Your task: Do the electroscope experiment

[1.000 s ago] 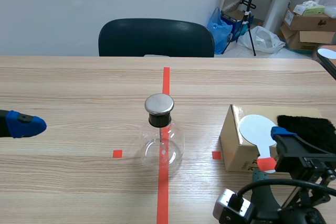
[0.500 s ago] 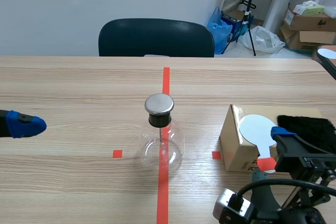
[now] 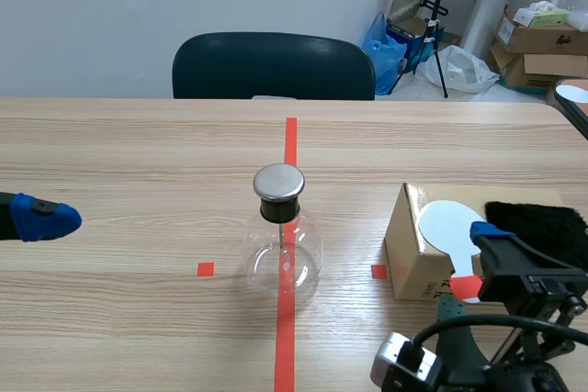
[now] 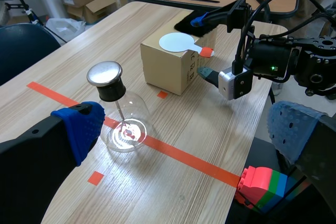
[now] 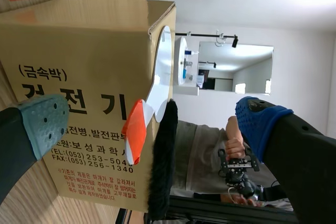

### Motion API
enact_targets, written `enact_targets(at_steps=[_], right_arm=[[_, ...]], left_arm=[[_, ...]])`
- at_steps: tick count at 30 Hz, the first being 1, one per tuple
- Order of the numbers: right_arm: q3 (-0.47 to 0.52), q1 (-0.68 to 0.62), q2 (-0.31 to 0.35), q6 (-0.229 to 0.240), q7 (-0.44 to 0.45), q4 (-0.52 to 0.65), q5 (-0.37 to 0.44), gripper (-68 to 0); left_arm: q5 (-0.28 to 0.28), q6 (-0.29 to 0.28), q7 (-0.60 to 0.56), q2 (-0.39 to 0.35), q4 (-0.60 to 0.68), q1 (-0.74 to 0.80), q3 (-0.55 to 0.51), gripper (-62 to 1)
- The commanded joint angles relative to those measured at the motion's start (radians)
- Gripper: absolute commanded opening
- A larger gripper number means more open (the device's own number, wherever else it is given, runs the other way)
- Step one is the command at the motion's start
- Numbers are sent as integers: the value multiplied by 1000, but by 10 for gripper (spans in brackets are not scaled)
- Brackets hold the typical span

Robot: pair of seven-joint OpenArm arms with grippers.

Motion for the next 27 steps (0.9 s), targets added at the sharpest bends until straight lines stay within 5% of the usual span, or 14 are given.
enact_targets(at_steps=[1,14,18,25,27], right_arm=[[1,9,13,-58,-11,10,5,4],[-13,-131,13,-58,8,35,23,4],[-19,-213,13,-58,57,116,120,4],[-10,-346,14,-58,311,310,395,4],[-10,-373,28,-8,330,379,457,4]], left_arm=[[-11,-1,-10,3,6,0,4,14],[-11,-1,-10,3,6,0,4,14],[-11,-1,-10,3,6,0,4,14],[-10,-1,-10,3,6,0,4,14],[-10,-1,-9,3,6,0,4,14]])
